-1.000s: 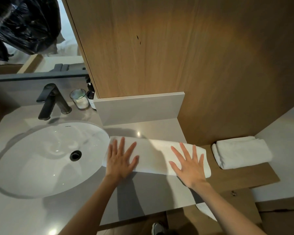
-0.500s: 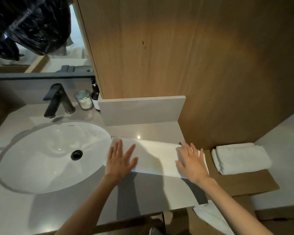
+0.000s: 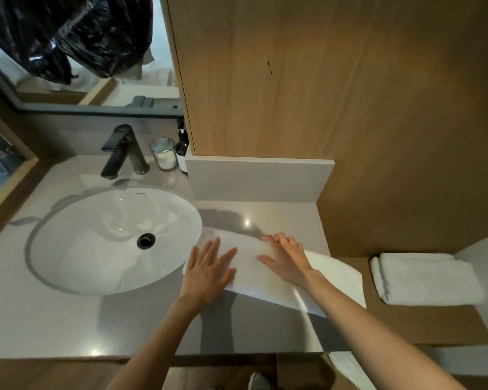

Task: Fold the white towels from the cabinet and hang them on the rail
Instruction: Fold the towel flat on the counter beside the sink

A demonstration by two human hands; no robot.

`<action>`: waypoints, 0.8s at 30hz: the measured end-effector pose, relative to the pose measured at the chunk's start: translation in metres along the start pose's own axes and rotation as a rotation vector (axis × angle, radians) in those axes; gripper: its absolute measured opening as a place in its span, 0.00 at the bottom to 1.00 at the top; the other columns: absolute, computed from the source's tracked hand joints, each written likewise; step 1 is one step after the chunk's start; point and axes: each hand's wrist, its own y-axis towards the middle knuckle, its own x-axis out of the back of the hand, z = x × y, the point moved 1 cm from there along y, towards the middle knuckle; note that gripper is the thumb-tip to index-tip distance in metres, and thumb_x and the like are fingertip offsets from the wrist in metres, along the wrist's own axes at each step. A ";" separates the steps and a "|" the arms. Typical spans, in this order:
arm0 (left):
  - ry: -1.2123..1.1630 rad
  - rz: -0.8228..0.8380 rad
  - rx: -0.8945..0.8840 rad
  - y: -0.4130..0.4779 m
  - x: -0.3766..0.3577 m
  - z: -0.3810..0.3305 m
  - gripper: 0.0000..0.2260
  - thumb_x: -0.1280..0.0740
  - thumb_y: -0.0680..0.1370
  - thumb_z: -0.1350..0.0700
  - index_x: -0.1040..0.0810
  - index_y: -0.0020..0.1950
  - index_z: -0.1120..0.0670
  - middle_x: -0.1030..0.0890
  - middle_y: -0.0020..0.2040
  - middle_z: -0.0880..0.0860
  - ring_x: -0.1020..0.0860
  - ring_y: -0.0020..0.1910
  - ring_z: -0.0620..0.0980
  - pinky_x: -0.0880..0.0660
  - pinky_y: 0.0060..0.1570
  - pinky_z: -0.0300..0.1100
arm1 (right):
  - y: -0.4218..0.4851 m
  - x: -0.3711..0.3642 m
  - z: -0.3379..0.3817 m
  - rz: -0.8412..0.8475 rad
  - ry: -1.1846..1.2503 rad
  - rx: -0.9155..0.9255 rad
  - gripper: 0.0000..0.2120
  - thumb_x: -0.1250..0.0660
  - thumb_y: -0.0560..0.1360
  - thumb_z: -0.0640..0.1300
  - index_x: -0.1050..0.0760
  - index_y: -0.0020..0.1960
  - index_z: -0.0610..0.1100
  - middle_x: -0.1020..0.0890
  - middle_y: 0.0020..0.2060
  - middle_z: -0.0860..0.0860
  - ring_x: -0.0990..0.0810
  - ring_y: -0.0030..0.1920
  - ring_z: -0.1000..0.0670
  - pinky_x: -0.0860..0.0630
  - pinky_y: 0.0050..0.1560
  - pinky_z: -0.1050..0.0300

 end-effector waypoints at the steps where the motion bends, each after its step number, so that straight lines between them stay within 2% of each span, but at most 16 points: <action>1: -0.022 -0.012 0.002 -0.002 0.000 -0.001 0.34 0.70 0.73 0.30 0.47 0.76 0.36 0.54 0.79 0.50 0.59 0.78 0.50 0.70 0.72 0.52 | -0.004 -0.002 -0.003 0.012 0.022 -0.005 0.24 0.41 0.79 0.59 0.37 0.72 0.52 0.29 0.64 0.48 0.28 0.61 0.46 0.34 0.65 0.49; 4: -0.142 -0.053 0.034 -0.007 -0.003 -0.007 0.26 0.57 0.76 0.33 0.37 0.72 0.35 0.45 0.78 0.47 0.54 0.78 0.48 0.73 0.70 0.54 | -0.016 -0.011 -0.009 -0.016 0.097 -0.014 0.23 0.40 0.79 0.60 0.35 0.70 0.52 0.27 0.63 0.50 0.25 0.60 0.48 0.32 0.66 0.49; 6: -0.245 -0.127 0.067 -0.012 -0.010 -0.015 0.22 0.52 0.77 0.36 0.32 0.69 0.36 0.41 0.77 0.48 0.52 0.78 0.49 0.70 0.71 0.56 | -0.026 -0.017 -0.011 -0.048 0.118 -0.017 0.22 0.40 0.79 0.58 0.36 0.70 0.51 0.27 0.65 0.50 0.26 0.63 0.48 0.32 0.67 0.49; 8: -0.334 -0.245 0.111 -0.020 -0.021 -0.026 0.18 0.46 0.79 0.39 0.28 0.67 0.38 0.42 0.77 0.49 0.53 0.78 0.52 0.63 0.73 0.59 | -0.037 -0.020 -0.014 -0.059 0.157 -0.037 0.22 0.40 0.80 0.56 0.37 0.72 0.50 0.28 0.66 0.50 0.28 0.65 0.49 0.32 0.67 0.51; 10: -0.462 -0.358 0.226 -0.028 -0.029 -0.040 0.16 0.37 0.79 0.44 0.26 0.66 0.41 0.47 0.78 0.50 0.56 0.78 0.53 0.56 0.72 0.58 | -0.047 -0.022 -0.019 -0.066 0.187 -0.059 0.22 0.41 0.81 0.55 0.38 0.73 0.50 0.28 0.66 0.50 0.29 0.66 0.49 0.33 0.67 0.51; 13: -0.644 -0.401 0.403 -0.038 -0.034 -0.064 0.17 0.34 0.77 0.48 0.27 0.67 0.42 0.54 0.79 0.47 0.58 0.78 0.51 0.53 0.71 0.55 | -0.063 -0.031 -0.027 -0.096 0.215 -0.071 0.21 0.43 0.82 0.53 0.38 0.73 0.50 0.27 0.65 0.49 0.29 0.64 0.49 0.32 0.67 0.49; 16: -0.772 -0.441 0.510 -0.047 -0.035 -0.085 0.19 0.32 0.77 0.50 0.29 0.68 0.45 0.55 0.78 0.46 0.51 0.77 0.53 0.44 0.72 0.56 | -0.073 -0.039 -0.031 -0.152 0.225 -0.082 0.19 0.44 0.82 0.54 0.36 0.71 0.50 0.26 0.62 0.51 0.28 0.61 0.51 0.32 0.66 0.52; 19: -0.905 -0.450 0.619 -0.060 -0.038 -0.099 0.25 0.31 0.76 0.52 0.34 0.71 0.47 0.46 0.75 0.50 0.40 0.72 0.55 0.34 0.68 0.54 | -0.083 -0.038 -0.034 -0.160 0.251 -0.084 0.19 0.42 0.81 0.53 0.35 0.70 0.50 0.25 0.60 0.52 0.27 0.60 0.52 0.32 0.65 0.55; 21: -0.938 -0.423 0.653 -0.069 -0.041 -0.102 0.29 0.29 0.75 0.53 0.38 0.73 0.47 0.39 0.71 0.54 0.31 0.65 0.57 0.29 0.65 0.55 | -0.091 -0.039 -0.033 -0.168 0.281 -0.102 0.18 0.41 0.81 0.52 0.33 0.69 0.50 0.23 0.59 0.52 0.26 0.59 0.52 0.30 0.64 0.55; 24: -0.974 -0.385 0.648 -0.084 -0.038 -0.105 0.33 0.28 0.74 0.53 0.41 0.74 0.46 0.33 0.68 0.55 0.26 0.60 0.56 0.25 0.59 0.58 | -0.107 -0.039 -0.031 -0.167 0.311 -0.137 0.18 0.38 0.80 0.50 0.31 0.68 0.48 0.22 0.59 0.50 0.24 0.58 0.50 0.28 0.62 0.54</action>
